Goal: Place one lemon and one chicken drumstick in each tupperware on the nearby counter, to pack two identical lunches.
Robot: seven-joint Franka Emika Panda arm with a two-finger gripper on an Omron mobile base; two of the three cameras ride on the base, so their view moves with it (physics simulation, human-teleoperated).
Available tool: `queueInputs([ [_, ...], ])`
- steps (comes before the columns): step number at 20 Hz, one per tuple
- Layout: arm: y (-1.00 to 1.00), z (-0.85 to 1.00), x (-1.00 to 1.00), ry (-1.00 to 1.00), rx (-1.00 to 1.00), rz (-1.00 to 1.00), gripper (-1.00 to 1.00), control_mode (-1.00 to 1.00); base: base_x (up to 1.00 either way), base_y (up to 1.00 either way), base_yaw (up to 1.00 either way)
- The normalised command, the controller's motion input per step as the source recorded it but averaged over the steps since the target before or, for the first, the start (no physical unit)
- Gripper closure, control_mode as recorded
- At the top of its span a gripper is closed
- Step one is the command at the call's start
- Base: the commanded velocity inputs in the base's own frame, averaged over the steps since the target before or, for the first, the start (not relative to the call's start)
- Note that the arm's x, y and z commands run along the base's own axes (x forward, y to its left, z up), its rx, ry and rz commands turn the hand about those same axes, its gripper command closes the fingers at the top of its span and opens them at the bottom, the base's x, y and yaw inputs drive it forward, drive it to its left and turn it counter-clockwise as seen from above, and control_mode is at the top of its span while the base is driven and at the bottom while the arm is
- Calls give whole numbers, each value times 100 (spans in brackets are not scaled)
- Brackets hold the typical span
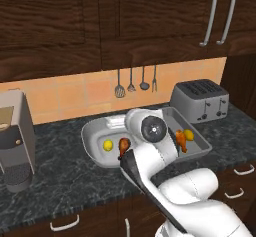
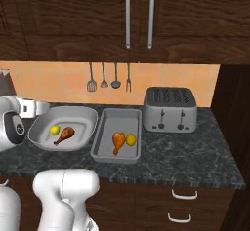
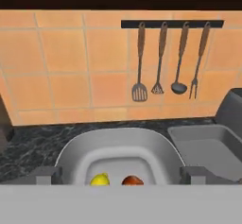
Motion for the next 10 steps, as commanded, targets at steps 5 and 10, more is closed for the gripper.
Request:
queueInputs([
  [5,-100,100,-100,-51,9,3,-100,-100,0,0,0],
  [10,-70,62,-78,-9,19,9,-100,-100,0,0,0],
])
